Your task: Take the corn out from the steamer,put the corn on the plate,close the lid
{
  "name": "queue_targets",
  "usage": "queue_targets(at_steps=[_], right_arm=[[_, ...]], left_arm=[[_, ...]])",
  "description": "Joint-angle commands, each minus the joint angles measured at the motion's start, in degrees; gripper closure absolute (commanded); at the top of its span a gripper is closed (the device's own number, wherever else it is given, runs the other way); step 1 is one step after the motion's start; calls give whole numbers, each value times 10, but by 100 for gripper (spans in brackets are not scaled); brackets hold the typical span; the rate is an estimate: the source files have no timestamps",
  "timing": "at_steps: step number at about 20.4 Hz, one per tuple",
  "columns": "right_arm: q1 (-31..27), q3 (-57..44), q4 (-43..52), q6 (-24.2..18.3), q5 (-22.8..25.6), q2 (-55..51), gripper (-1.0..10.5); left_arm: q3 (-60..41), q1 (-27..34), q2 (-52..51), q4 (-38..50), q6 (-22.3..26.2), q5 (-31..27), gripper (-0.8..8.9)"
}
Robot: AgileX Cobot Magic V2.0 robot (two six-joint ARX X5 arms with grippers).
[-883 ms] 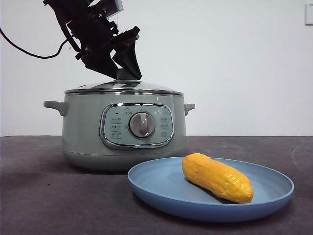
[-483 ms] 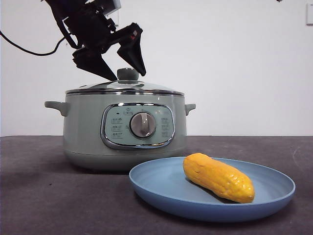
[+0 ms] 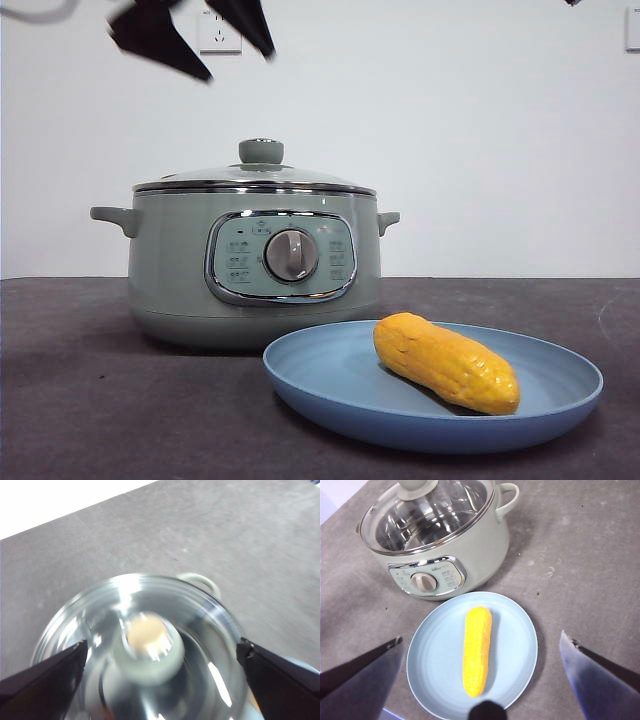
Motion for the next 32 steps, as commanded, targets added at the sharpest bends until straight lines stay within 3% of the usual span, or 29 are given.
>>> queue_targets(at_steps=[1, 9, 19, 21, 23, 26, 27, 32], right_arm=[[1, -4, 3, -22, -26, 0, 380], [1, -4, -8, -49, -103, 0, 383], [1, -4, -54, -56, -147, 0, 384], [1, -4, -56, -56, -147, 0, 399], [1, -4, -57, -55, -147, 0, 511], [1, -4, -57, -55, -147, 0, 854], [1, -4, -57, -55, -147, 0, 954], [1, -4, -57, -55, -144, 0, 949]], left_arm=[[0, 0, -48, -70, -4, 2, 311], [0, 0, -175, -264, -4, 33, 312], [0, 0, -224, -385, -1, 76, 318], [0, 0, -224, -399, 0, 75, 388], [0, 0, -223, -405, 1, 75, 536], [0, 0, -224, -406, 1, 75, 837], [0, 0, -223, -406, 1, 75, 819], [0, 0, -223, -405, 3, 74, 818]])
